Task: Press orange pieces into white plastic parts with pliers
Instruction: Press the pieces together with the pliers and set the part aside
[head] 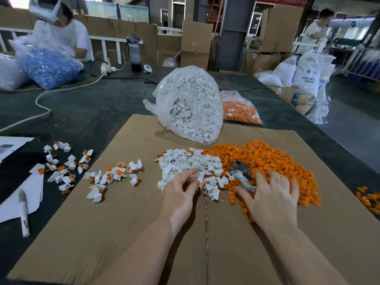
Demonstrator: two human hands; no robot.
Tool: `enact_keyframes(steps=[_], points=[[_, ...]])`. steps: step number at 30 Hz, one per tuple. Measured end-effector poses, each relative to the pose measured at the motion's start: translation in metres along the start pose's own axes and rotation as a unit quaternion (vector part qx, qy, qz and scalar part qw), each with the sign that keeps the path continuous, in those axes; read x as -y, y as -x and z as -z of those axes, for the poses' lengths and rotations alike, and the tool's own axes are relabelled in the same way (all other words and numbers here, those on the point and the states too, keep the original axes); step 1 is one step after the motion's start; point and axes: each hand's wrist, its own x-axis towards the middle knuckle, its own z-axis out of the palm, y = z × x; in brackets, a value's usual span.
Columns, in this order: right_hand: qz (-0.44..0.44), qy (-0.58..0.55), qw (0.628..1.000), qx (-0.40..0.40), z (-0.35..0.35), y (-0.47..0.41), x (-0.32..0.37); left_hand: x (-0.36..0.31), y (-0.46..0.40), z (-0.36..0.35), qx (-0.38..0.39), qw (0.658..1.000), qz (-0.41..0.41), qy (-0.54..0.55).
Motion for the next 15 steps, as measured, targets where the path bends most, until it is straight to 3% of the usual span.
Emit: enact_keyframes(steps=[3, 6, 9, 15], points=[[0.118, -0.158, 0.976, -0.093, -0.002, 0.006, 0.022, 0.001, 0.0, -0.002, 0.001, 1.0, -0.005, 0.003], [0.202, -0.278, 0.933, -0.105, -0.004, 0.014, 0.046, 0.0, 0.0, -0.001, 0.012, 1.0, -0.022, -0.002], [0.206, -0.331, 0.917, -0.084, -0.007, 0.019, 0.054, -0.001, 0.002, 0.002, 0.03, 0.999, -0.028, -0.015], [0.167, -0.347, 0.921, -0.066, -0.014, 0.023, 0.053, -0.003, 0.01, 0.002, 0.078, 0.993, -0.047, -0.071]])
